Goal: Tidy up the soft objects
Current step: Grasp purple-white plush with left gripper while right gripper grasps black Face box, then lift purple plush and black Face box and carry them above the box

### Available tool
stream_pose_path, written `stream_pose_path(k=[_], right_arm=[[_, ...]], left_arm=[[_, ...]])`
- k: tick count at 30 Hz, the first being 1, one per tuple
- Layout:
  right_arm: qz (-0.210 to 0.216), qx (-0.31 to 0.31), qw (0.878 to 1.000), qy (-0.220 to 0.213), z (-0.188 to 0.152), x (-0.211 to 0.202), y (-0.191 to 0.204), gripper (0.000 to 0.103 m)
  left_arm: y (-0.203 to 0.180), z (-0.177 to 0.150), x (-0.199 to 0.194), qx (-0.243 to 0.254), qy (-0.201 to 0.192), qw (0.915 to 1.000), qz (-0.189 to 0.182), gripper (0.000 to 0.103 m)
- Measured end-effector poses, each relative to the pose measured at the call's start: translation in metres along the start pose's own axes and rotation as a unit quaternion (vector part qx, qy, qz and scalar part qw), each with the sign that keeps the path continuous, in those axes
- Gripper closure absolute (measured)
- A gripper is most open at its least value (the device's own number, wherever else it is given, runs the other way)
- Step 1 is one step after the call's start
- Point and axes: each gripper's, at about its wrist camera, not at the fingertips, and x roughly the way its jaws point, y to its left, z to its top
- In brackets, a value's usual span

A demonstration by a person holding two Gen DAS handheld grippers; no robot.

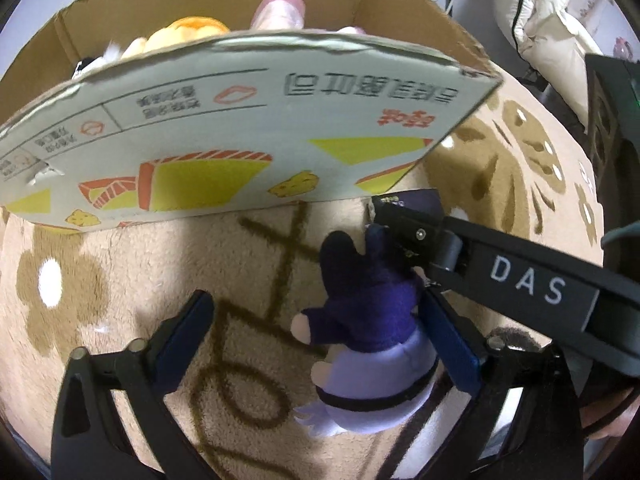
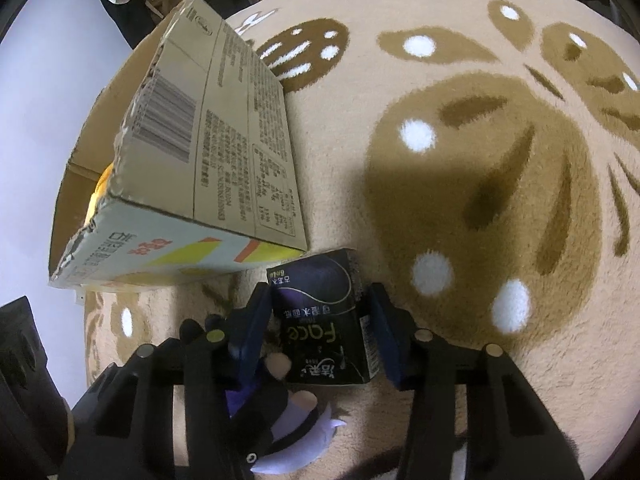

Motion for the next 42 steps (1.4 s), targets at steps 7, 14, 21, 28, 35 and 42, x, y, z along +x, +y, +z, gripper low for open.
stream_pose_path(k=[7, 14, 21, 28, 35, 42], right_arm=[[-0.004, 0.005, 1.0, -0.006, 0.001, -0.01, -0.009, 0.057], [-0.002, 0.004, 1.0, -0.01, 0.002, -0.016, -0.012, 0.063], [-0.003, -0.019, 1.0, -0.018, 0.0, -0.024, -0.003, 0.076], [0.026, -0.015, 0.999, -0.03, -0.004, -0.039, -0.004, 0.08], [0.026, -0.04, 0.998, -0.046, -0.015, -0.048, 0.023, 0.081], [0.022, -0.068, 0.996, -0.057, -0.026, -0.058, 0.04, 0.081]], left_arm=[[0.003, 0.002, 0.0, -0.004, 0.001, 0.9984, -0.056, 0.049], [-0.007, 0.002, -0.011, 0.038, -0.022, 0.9987, -0.024, 0.067], [-0.005, -0.001, -0.026, 0.049, -0.031, 0.9983, -0.004, 0.071], [0.013, -0.007, -0.045, 0.028, -0.056, 0.9966, 0.054, 0.071], [0.045, -0.005, -0.059, -0.019, -0.068, 0.9944, 0.079, 0.071], [0.05, -0.006, -0.072, -0.022, -0.086, 0.9909, 0.101, 0.071]])
